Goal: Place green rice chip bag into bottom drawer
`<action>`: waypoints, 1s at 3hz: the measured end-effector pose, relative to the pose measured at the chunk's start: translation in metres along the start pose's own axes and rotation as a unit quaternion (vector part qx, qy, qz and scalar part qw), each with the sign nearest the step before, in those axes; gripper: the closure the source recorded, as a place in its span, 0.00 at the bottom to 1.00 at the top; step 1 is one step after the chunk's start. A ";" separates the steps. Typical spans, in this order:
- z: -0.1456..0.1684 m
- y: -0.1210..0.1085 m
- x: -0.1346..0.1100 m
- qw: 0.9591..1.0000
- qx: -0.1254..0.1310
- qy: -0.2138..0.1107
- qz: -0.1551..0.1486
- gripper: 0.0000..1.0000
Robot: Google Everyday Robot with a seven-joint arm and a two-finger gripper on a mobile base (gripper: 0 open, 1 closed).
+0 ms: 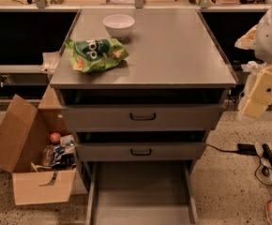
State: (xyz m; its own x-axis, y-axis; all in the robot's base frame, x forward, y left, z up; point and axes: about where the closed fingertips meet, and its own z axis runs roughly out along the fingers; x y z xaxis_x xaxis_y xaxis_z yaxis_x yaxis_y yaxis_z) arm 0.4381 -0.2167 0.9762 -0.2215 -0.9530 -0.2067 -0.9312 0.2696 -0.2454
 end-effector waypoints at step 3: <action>0.033 -0.065 -0.064 0.995 0.025 -0.078 -0.050 0.00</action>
Offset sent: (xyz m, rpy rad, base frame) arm 0.0810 0.0407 -0.0013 0.0685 -0.1041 0.1182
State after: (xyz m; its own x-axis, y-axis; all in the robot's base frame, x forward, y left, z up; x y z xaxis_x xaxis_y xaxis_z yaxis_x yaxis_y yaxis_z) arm 0.5228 -0.1692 0.9737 -0.0767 -0.9437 -0.3217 -0.9300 0.1840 -0.3182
